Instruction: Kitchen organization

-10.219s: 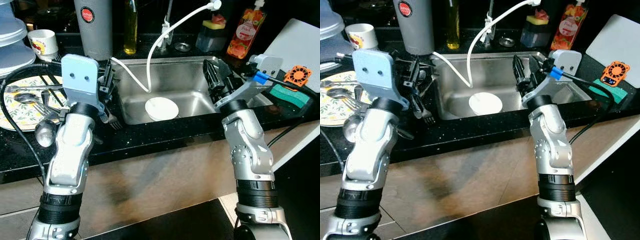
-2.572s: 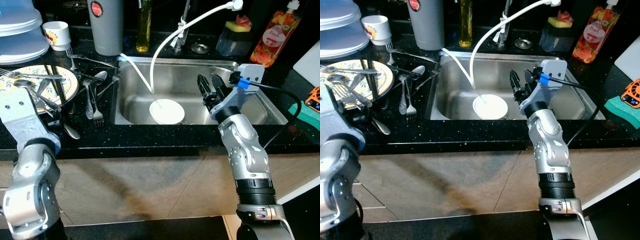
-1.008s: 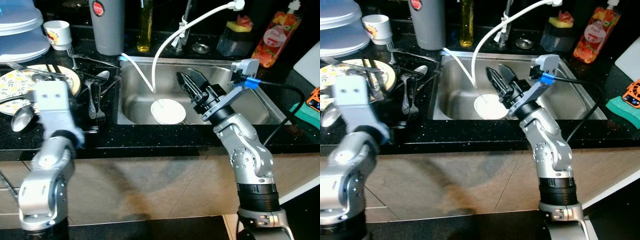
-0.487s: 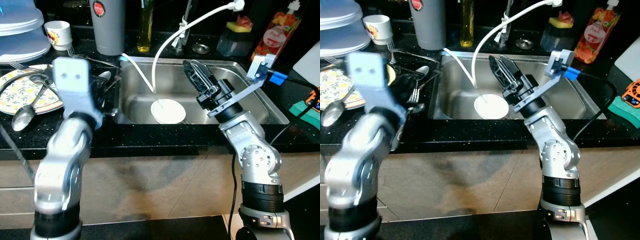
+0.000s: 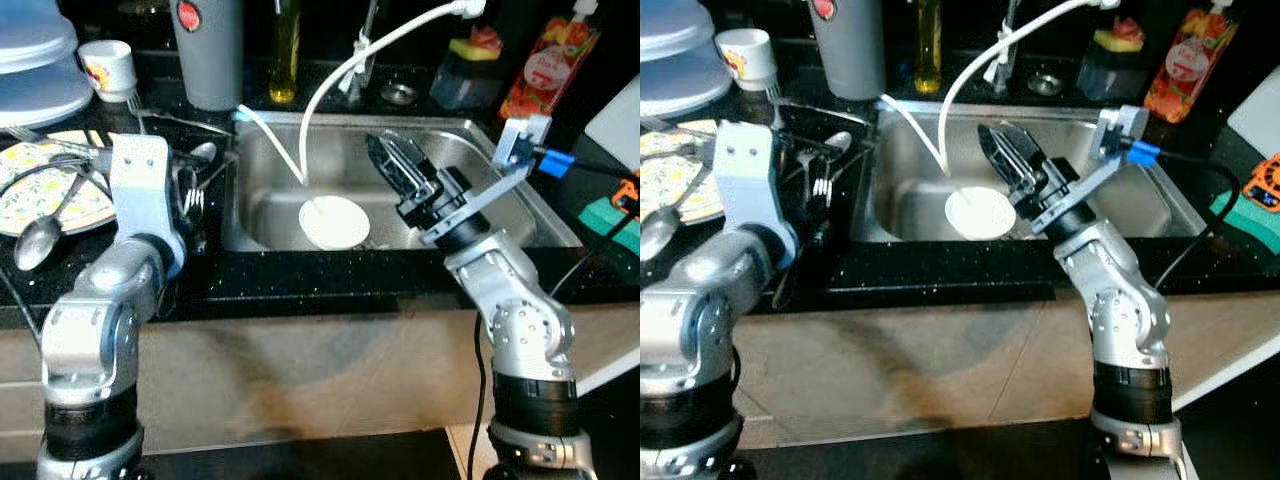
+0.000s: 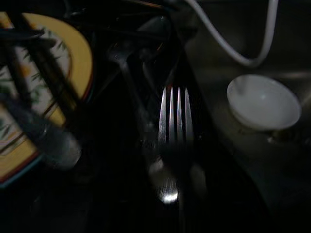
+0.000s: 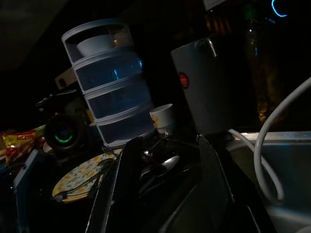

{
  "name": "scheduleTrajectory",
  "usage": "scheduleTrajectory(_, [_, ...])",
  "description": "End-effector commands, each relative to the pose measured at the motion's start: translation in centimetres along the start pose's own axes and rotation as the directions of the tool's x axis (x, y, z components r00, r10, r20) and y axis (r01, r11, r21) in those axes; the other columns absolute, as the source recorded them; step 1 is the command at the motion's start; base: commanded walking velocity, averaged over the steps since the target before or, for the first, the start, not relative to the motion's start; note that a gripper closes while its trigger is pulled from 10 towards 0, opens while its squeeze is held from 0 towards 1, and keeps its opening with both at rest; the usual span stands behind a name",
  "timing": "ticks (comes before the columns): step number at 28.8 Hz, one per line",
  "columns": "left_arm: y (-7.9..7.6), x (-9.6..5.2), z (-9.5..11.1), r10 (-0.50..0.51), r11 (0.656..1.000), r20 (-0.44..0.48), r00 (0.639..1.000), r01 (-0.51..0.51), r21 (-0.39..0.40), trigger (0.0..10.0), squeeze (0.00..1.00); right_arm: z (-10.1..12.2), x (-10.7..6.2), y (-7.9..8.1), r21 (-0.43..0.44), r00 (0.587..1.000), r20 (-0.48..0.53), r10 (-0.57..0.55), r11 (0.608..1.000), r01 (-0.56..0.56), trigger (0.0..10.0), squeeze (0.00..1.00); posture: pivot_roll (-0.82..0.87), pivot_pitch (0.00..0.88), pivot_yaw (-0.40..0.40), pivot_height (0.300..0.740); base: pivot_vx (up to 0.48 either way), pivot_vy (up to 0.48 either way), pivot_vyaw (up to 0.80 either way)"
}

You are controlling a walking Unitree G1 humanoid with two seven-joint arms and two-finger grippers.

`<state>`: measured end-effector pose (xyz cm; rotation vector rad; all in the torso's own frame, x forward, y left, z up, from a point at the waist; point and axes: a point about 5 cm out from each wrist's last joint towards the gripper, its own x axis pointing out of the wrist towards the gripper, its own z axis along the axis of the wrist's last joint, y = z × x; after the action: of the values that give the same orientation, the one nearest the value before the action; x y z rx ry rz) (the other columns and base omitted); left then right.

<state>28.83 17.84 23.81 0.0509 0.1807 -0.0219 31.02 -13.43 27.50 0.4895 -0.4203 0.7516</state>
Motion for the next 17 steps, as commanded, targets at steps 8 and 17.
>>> scheduleTrajectory(8, [-0.6, -0.4, -1.7, -0.025, 1.000, -0.094, 0.995, 0.024, -0.012, 10.0, 0.00, -0.4, 0.4, 0.2, 0.003, 1.000, -0.018, 0.017, 1.000, -0.017, 10.0, 0.00, 0.14, 0.056, -0.070, 0.740, 0.000, 0.000, 0.00])
scheduleTrajectory(17, [0.6, -0.6, -4.5, 0.002, 1.000, -0.261, 0.965, 0.006, 0.030, 0.5, 0.00, -0.3, 0.2, 0.1, 0.003, 1.000, -0.016, 0.003, 1.000, -0.002, 10.0, 0.00, 0.13, 0.056, -0.064, 0.740, 0.000, 0.000, 0.00])
